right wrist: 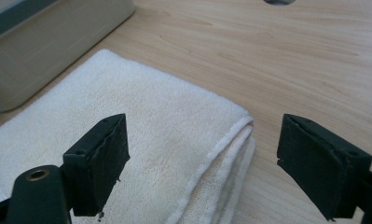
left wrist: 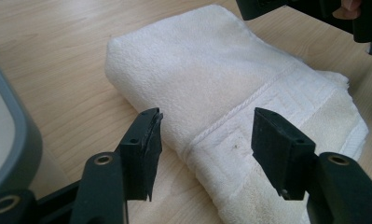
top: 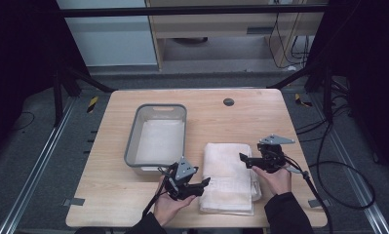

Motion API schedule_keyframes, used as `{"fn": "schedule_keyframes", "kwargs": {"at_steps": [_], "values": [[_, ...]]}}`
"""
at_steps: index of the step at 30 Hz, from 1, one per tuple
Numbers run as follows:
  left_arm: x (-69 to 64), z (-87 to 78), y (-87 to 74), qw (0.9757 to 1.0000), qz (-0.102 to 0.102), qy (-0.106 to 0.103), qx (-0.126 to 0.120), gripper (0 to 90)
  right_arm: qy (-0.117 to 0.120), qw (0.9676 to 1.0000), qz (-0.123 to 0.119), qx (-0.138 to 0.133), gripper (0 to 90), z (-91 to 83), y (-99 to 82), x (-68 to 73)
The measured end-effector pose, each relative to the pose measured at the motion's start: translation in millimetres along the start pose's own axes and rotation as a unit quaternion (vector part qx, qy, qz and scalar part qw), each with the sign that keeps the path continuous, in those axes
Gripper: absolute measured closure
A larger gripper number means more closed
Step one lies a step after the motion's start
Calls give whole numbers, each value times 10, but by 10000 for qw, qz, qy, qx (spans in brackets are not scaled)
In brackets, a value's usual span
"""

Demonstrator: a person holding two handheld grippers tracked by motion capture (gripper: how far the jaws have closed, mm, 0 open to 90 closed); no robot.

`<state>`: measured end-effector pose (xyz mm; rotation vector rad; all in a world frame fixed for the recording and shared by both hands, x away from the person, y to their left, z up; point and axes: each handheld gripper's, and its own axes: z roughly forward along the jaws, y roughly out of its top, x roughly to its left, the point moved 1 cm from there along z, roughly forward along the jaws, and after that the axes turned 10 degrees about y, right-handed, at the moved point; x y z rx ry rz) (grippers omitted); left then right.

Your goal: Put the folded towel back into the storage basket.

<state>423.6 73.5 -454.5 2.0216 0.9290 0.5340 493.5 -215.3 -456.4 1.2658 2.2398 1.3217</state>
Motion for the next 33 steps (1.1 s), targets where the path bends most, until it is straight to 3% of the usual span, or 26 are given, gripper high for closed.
{"fn": "schedule_keyframes", "kwargs": {"at_steps": [10,13,15,19,33], "values": [[-92,146,-90,9997,126,-4,212,398,43,9997,38,231,173,98,-49,14],[-100,184,-111,9996,106,4,262,391,69,9996,56,266,176,126,-64,7],[-105,207,-123,9995,102,2,298,386,187,9993,273,147,189,129,-103,-37],[-100,271,-154,9993,75,3,363,380,39,9995,199,257,188,134,-118,-53],[-104,418,-228,9987,-35,-23,505,359,84,9981,320,522,206,303,-191,-65]]}}
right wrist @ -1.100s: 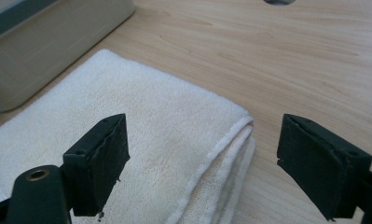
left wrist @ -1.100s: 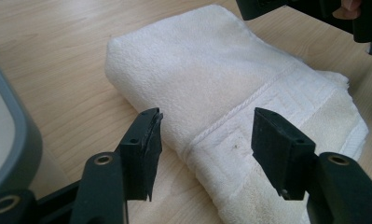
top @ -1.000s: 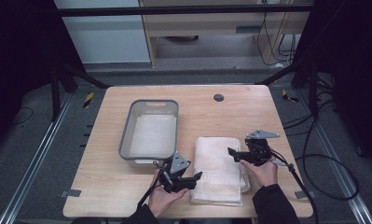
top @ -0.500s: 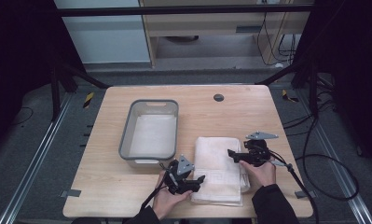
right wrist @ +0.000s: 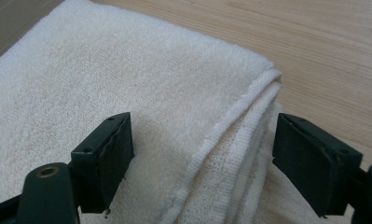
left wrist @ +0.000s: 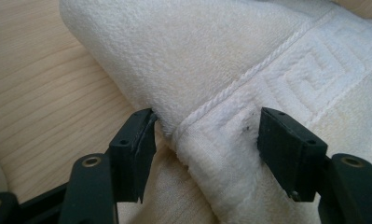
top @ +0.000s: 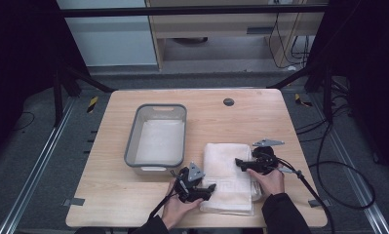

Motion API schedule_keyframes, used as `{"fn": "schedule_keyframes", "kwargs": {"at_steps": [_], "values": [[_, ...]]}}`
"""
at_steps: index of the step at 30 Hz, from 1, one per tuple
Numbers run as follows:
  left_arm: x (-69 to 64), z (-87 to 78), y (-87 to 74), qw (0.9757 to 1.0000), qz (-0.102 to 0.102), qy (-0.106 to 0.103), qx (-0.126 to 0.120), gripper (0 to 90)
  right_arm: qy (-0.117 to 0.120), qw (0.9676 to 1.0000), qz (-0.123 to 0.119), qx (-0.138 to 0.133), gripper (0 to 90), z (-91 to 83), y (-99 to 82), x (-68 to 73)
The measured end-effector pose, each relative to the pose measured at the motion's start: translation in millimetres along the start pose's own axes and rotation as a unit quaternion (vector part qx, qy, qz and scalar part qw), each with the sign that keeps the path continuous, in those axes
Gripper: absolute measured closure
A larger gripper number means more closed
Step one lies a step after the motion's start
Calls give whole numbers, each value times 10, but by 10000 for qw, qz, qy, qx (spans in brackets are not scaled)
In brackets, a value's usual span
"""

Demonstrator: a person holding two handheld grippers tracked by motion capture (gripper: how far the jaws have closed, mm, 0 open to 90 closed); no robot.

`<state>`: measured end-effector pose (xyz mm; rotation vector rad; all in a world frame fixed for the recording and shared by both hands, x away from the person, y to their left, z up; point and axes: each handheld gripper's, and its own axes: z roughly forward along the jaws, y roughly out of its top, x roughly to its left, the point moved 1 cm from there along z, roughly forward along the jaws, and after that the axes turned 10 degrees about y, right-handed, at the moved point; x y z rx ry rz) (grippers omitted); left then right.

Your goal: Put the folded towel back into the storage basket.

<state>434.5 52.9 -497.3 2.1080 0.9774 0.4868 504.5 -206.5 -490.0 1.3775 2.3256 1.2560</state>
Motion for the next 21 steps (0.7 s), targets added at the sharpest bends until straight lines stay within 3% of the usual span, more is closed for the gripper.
{"fn": "schedule_keyframes", "kwargs": {"at_steps": [3,7,13,21], "values": [[8,16,-4,10000,-56,-37,51,361,12,10000,29,6,209,16,-14,-6],[10,42,-15,9999,-86,-87,113,374,165,9993,348,-23,213,21,-54,-63],[31,77,-23,9993,-219,-223,189,399,225,9984,512,111,233,65,-71,-66],[42,110,-23,9986,-310,-318,297,427,448,9963,708,175,325,77,-78,-87]]}}
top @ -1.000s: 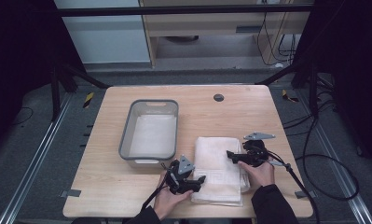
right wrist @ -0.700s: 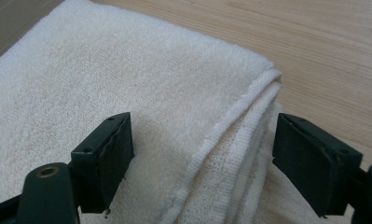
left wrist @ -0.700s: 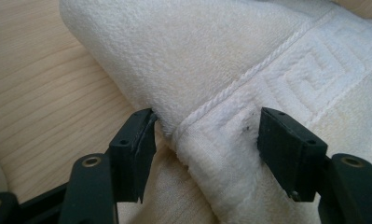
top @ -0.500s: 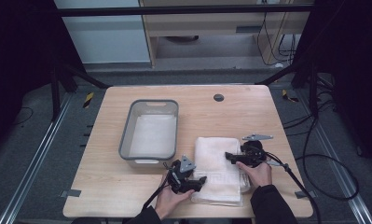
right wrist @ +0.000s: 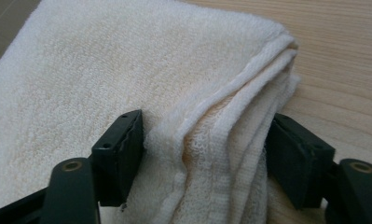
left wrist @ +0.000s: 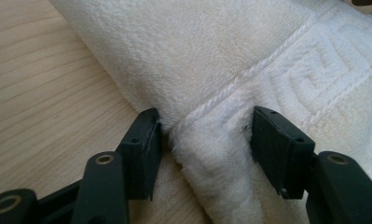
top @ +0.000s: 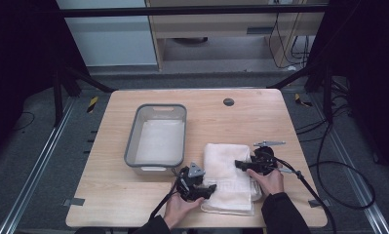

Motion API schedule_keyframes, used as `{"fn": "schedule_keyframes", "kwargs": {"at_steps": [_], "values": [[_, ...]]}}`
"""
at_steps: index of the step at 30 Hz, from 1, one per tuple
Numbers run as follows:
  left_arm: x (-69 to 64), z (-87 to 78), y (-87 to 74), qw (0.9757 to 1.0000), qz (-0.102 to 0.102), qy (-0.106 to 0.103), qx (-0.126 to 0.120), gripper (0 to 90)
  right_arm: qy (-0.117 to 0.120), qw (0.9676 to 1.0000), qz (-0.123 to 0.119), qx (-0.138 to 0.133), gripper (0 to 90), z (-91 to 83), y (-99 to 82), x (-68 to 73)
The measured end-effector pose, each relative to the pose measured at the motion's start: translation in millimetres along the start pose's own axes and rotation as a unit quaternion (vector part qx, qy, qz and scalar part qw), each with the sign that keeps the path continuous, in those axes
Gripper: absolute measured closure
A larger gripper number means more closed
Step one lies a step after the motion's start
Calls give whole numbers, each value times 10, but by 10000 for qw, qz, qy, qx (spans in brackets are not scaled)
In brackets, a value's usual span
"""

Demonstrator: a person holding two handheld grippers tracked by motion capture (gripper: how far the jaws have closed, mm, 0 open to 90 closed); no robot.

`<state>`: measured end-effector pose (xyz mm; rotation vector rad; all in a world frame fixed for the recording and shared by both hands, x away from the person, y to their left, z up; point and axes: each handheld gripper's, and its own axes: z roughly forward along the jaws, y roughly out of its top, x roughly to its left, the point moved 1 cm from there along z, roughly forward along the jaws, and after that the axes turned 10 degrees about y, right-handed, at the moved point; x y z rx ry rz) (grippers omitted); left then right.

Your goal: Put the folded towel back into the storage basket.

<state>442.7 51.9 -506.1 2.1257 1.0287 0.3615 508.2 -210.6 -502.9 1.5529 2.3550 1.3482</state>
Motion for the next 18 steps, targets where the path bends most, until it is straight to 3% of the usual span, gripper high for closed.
{"fn": "schedule_keyframes", "kwargs": {"at_steps": [3,11,18], "values": [[3,4,1,10000,-13,-60,14,460,158,9998,141,46,428,-4,3,12],[13,21,20,9995,-109,-285,119,540,370,9991,216,68,586,-16,10,27],[6,6,29,9992,-83,-357,139,640,428,9988,240,14,641,-34,16,46]]}}
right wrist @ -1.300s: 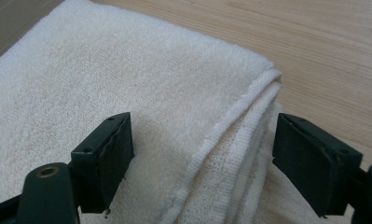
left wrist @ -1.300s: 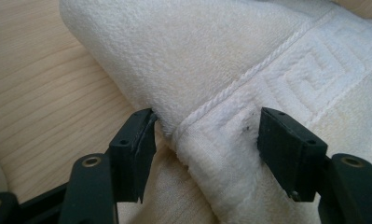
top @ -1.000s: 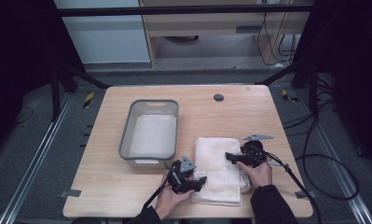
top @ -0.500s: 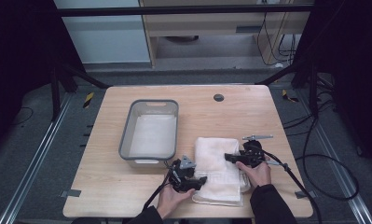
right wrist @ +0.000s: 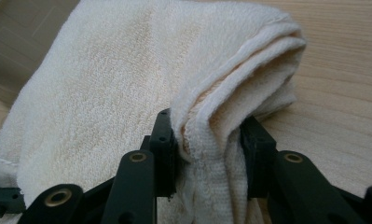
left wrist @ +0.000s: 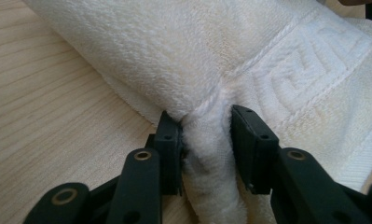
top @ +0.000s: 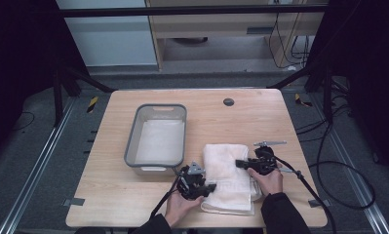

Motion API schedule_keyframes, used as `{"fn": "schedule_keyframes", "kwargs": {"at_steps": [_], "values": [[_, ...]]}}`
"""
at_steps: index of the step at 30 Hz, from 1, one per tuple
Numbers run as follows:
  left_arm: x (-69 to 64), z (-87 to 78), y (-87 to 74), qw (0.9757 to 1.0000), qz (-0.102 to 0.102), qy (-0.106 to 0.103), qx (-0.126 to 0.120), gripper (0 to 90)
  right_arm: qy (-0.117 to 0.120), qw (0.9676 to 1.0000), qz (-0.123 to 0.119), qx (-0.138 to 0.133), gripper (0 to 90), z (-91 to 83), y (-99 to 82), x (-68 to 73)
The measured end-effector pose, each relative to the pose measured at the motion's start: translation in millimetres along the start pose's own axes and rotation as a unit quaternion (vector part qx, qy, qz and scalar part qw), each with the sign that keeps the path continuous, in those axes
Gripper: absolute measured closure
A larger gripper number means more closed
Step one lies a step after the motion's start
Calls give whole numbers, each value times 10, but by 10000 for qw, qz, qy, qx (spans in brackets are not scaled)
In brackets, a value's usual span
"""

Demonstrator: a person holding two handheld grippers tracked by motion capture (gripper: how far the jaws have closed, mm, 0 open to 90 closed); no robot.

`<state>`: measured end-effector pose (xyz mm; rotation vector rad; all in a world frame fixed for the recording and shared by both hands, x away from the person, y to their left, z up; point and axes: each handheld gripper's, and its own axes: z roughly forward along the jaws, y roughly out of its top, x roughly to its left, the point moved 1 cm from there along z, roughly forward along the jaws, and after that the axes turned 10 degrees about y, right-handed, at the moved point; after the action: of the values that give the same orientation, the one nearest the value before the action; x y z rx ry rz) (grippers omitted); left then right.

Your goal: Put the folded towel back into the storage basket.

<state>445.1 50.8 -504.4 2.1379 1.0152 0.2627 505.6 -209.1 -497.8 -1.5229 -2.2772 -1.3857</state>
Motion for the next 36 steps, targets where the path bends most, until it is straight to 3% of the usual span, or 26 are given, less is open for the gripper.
{"fn": "schedule_keyframes", "kwargs": {"at_steps": [11,16,27,36], "values": [[-6,-61,-1,9998,-57,-54,-161,736,45,9999,-83,-108,648,-79,28,54],[-3,-126,10,9995,-139,-167,-227,739,36,9994,-288,-181,650,-146,56,134],[-1,-356,80,9982,-76,-272,-532,742,113,9968,-609,-505,653,-373,134,364],[-16,-497,163,9964,-33,-337,-782,742,109,9950,-716,-688,653,-495,194,475]]}}
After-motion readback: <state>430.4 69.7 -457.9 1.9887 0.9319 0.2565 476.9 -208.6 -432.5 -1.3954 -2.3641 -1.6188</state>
